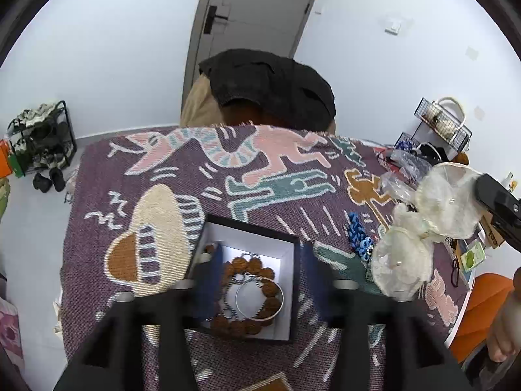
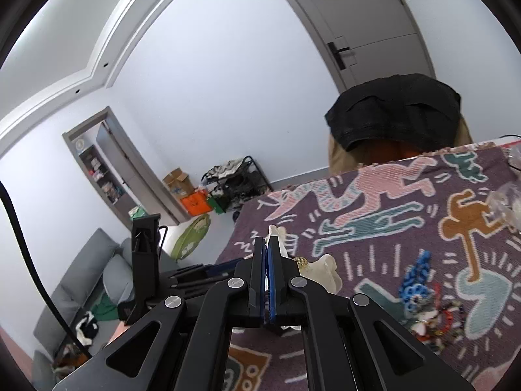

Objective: Organize jewelry
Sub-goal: 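Lower the white pouch into the black box and open the right tool, then move both tools back over the remaining jewelry pile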

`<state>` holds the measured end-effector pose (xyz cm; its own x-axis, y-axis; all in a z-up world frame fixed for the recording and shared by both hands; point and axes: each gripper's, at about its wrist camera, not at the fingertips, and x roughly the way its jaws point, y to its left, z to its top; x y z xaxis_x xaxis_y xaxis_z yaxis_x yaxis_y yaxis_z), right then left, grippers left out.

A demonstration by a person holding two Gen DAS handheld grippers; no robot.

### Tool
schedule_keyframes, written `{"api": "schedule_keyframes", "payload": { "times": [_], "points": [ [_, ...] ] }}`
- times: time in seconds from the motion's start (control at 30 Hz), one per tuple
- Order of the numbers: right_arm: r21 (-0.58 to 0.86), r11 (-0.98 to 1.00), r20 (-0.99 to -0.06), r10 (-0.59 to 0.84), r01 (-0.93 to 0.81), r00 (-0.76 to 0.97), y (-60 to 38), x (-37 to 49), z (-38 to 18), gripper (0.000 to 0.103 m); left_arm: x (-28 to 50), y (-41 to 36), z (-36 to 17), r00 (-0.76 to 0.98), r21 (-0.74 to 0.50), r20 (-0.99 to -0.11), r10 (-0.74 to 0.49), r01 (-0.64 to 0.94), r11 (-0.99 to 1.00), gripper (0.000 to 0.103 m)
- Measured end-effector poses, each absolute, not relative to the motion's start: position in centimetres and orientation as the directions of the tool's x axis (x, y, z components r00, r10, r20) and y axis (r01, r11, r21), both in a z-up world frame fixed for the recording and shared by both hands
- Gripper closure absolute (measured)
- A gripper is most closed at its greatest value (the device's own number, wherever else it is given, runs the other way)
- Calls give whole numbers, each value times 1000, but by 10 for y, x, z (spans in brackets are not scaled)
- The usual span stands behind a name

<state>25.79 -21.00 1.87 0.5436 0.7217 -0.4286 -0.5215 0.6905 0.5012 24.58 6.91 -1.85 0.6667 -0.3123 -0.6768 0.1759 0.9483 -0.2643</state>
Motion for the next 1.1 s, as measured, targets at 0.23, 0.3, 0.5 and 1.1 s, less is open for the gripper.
{"api": "schedule_keyframes", "payload": {
  "times": [0.23, 0.3, 0.5, 1.1],
  "points": [
    [498, 670, -448, 742, -550, 498, -172, 265, 15, 100, 231, 98, -19, 697, -256, -663, -273, 132, 958, 38],
    [498, 665, -454, 747, -557, 486, -162, 268, 13, 100, 229, 104, -20, 700, -251, -664, -263, 122, 960, 38],
    [500, 653, -471, 756, -569, 454, -135, 278, 6, 100, 222, 122, -22, 713, -253, -658, -242, 94, 963, 35],
    [519, 748, -514, 659, -413, 549, -205, 268, -27, 16, 194, 101, 25, 843, -221, -486, -231, 136, 966, 0]
  ]
}}
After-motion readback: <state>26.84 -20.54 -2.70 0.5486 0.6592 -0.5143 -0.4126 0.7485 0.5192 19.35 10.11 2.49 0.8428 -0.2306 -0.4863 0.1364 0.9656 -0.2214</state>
